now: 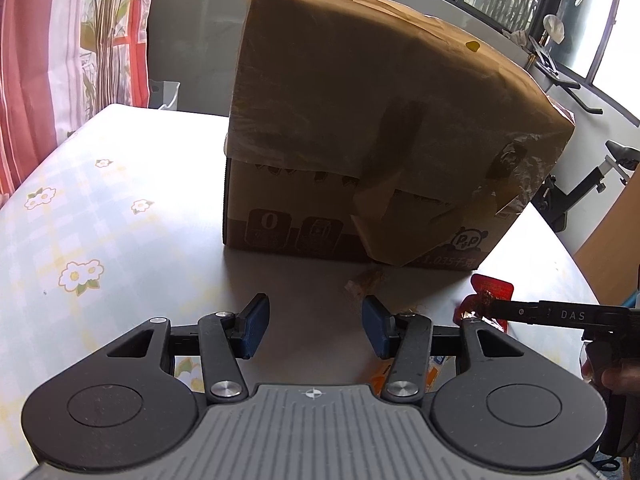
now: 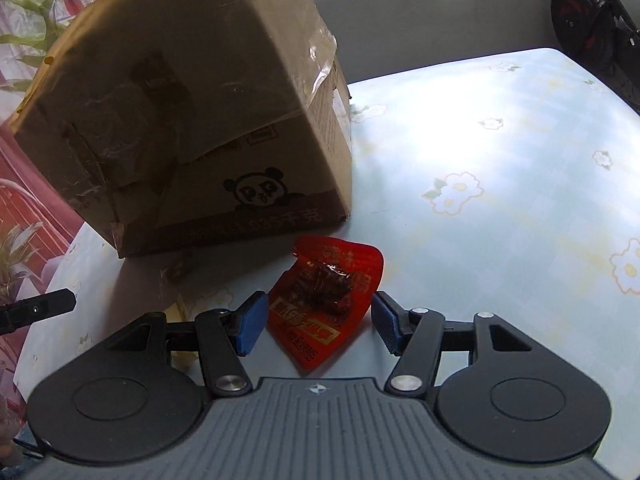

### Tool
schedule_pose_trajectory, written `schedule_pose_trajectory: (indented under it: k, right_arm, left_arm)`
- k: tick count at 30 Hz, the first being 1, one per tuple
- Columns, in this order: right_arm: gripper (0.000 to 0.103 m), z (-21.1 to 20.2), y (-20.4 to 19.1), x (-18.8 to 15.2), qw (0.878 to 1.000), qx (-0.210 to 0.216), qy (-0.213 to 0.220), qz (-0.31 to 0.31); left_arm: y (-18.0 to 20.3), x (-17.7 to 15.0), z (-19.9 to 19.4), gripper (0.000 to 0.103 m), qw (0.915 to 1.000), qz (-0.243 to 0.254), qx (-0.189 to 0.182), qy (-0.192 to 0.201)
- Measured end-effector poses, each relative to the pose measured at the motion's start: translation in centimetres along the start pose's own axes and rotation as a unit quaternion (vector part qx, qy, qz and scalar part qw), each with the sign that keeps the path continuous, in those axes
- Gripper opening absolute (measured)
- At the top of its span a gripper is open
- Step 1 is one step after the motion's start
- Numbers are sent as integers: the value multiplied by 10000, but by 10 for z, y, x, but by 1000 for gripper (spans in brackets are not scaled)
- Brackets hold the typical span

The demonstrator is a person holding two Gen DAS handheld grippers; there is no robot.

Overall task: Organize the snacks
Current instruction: 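Grasp the red candy bag with the right gripper while the left gripper grasps the small brown candy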

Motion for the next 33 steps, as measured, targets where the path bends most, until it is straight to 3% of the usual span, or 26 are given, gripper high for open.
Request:
schedule_pose_trajectory:
  k: [8,12,19,28,32,33]
  right_arm:
    - [63,24,-12,27,9986,-8,-248,-457]
    - [70,30,-19,30,9969,-129,-215,-742]
    - [73,31,-40,14,9844,-470,-72,-1693]
    - [74,30,-44,4,9796,-781,303,-1824]
    - [61,23,-43,-3,9802,-779,445,-1765]
    - [58,16,-43,-6,9830,-617,485,-1659]
  left_arm:
    - [-2,-1,0,54,10000,-34,10,4]
    - [-2,-1,1,54,10000,-35,9,2]
    - [-3,-3,4,54,10000,-55,66,-35]
    - [-4,-6,6,54,9999,-3,103,-66]
    - [-2,-7,7,54,9999,42,121,-78]
    - [-1,-7,7,54,9999,57,120,-72]
Point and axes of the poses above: each gripper's, at about its wrist camera, not at the fingertips, and z roughly the way its jaws point, y to its right, x to its top, the point moved 9 cm from there along z, roughly the way its jaws point, and after that the axes turned 14 degrees about -z, right-handed, at the moved point
